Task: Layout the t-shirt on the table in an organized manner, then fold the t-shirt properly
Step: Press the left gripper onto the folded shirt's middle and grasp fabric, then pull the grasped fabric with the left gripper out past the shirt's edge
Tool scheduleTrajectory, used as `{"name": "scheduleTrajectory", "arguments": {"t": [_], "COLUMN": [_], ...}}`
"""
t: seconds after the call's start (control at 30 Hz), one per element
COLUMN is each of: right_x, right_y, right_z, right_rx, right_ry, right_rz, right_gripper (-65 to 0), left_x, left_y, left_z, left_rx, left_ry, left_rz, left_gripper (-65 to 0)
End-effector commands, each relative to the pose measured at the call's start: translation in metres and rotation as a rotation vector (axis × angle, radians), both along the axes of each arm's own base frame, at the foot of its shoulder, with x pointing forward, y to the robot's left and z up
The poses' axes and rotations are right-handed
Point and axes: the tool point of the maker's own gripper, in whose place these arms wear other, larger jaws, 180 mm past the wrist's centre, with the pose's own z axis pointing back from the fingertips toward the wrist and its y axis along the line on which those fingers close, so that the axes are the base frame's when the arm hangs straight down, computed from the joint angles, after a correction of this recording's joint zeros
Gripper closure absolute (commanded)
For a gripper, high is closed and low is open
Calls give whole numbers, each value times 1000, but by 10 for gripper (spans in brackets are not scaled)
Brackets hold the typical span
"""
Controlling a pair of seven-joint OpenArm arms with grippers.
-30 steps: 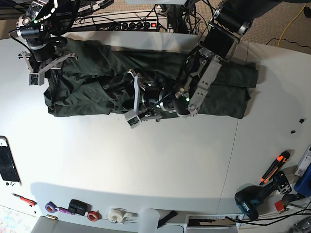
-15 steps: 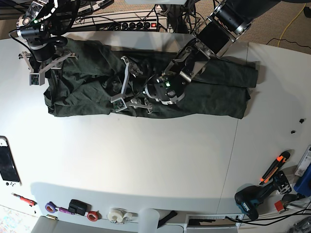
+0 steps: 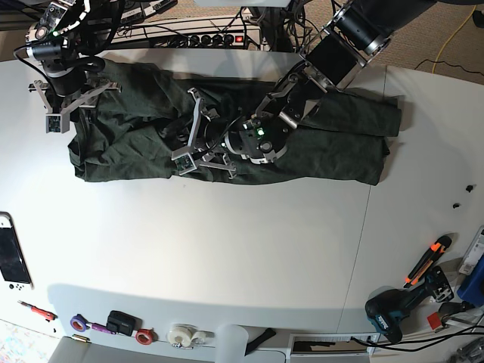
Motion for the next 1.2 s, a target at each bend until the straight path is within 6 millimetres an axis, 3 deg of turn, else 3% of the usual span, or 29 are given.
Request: {"name": "scheduleTrajectory", "arguments": {"t": [0.0,0.47,0.63,0.8,1.17], "right_x": [5,5,6,6,8], "right_y": [-1,-1,-1,-1,-1], "right_z": [10,11,11,11,13], "right_rx": [-14,-14,-14,-14,-16], "right_ry": [-42,-46,-46,-46,-64], "right_rz": [9,9,10,9,12], "right_gripper": [-221,-221,-221,-221,-221], "left_x": [10,22,40,63,105], "left_y": [-11,-20,-8,30,157], "left_z": [22,67,105,150,167], "left_rx": [-60,-162,-216,-267,-278], "left_ry": [-40,-19,-94,-180,-169], "left_rz": [-5,-57,-7,79,298], "left_gripper": [0,0,0,0,0]}}
